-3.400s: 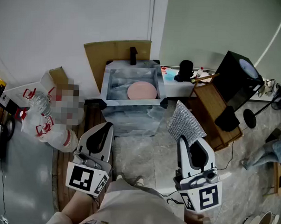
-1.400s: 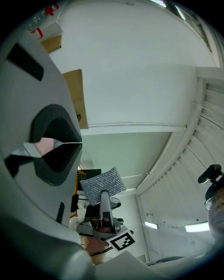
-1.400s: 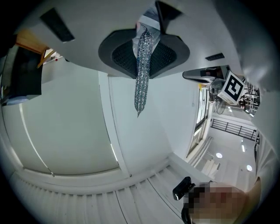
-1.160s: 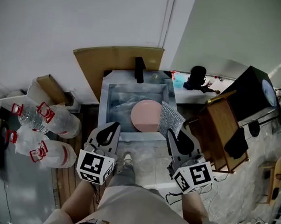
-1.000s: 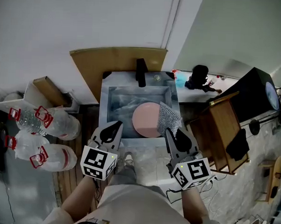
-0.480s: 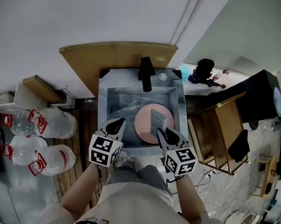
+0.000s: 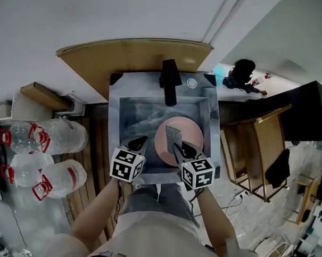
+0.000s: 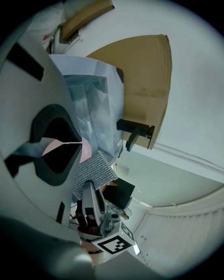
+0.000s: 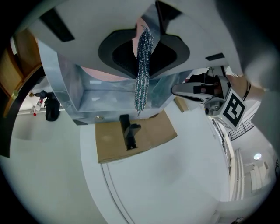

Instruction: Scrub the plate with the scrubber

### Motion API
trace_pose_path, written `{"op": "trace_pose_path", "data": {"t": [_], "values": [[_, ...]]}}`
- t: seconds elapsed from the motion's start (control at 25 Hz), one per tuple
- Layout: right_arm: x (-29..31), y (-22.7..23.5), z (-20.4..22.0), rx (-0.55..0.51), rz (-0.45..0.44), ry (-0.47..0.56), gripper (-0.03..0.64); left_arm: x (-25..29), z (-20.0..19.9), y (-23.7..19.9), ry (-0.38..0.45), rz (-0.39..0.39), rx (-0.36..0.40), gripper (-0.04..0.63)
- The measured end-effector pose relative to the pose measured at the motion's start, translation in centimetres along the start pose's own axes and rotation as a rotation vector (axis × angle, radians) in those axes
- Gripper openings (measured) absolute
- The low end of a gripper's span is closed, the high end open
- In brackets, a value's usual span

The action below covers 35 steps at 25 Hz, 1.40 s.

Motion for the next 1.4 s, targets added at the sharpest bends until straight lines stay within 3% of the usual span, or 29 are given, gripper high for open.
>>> {"op": "trace_pose_path", "data": {"t": [0.24,0.52,0.6,0.72,0.84,1.0,1.4], "values": [[3.7,2.2,3.6,0.056,-0.062,-0.107,0.106,4.1,3.3,0.3,-0.112,0.025,-0.114,0.025],[7.8,4.0,6.2,0.073,-0.101,-0.209,0.106,8.0,6.7,-0.3,-0.199,0.047,-0.191,0.03],[8.7,4.6,6.7,0.08,-0.106,-0.233,0.106,8.9,7.4,-0.3,-0.21,0.065,-0.215,0.046],[9.7,5.4,7.2,0.112,-0.121,-0.245,0.106,10.1,8.3,0.2,-0.242,0.09,-0.219,0.135],[10.3,6.0,7.2,0.13,-0.137,-0.251,0.106,11.3,9.1,0.6,-0.276,0.094,-0.207,0.138],[11.0,6.9,7.5,0.079,-0.135,-0.294,0.113,12.7,10.4,0.8,-0.33,0.078,-0.193,0.137],[13.0,9.4,7.8,-0.052,-0.063,-0.413,0.129,14.0,10.8,0.9,-0.34,0.046,-0.242,0.064]]}}
Point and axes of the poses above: the fingertips, and each gripper's own axes: x forward along the fingers, y to its right, z out of its underside, the point moved 2 cm from there along -x, backward along the fingers, and after that the axes turned 11 degrees about -z, right-handed, at the moved point
